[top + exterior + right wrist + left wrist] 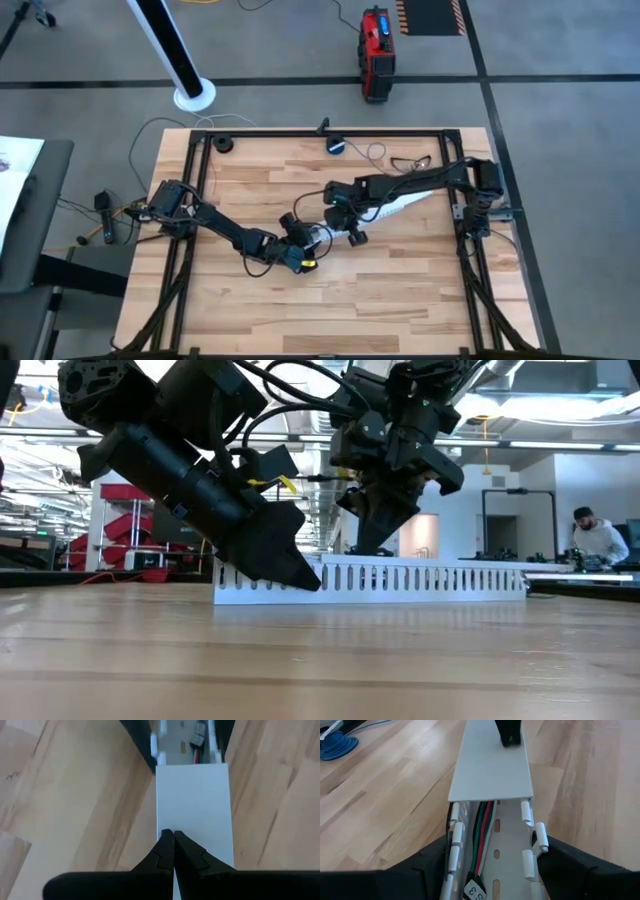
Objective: Ziptie cables
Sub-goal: Close the white cable duct
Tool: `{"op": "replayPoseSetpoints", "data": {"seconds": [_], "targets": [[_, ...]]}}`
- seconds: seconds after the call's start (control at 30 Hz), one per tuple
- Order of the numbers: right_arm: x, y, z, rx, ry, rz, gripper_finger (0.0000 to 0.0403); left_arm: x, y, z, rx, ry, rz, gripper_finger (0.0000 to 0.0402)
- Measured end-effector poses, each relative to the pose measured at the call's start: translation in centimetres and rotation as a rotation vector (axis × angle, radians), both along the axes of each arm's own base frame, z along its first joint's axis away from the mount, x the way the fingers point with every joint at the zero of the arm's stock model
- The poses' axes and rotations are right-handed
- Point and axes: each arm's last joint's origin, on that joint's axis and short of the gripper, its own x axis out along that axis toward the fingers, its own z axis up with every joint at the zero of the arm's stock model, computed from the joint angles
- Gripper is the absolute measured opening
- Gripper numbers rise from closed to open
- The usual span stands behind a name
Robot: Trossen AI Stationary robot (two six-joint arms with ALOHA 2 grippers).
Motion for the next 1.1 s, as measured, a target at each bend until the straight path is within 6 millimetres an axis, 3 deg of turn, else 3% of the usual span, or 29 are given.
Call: {"op": "replayPoseSetpoints", "data": {"seconds": [0.53, 0.73, 0.9, 1.1], "targets": [[2.2, 1.5, 1.5, 0.07, -0.189, 0.055, 0.0, 0.3, 0.6, 0.1, -0.007, 0.003, -0.028, 0.0244], [1.2, 1.4, 2.6, -0.038, -0.14, 0.014, 0.0, 0.5, 1.0, 0.1, -0.003, 0.005, -0.022, 0.0244], [1.0, 1.3, 1.3, -0.035, -0.065, 0.039, 0.0, 0.6, 1.3, 0.2, -0.008, -0.005, -0.024, 0.0244], [0.8, 1.4, 1.1, -0.026, -0.06, 0.048, 0.0, 0.6, 1.3, 0.2, -0.012, -0.008, -0.022, 0.0244]]}}
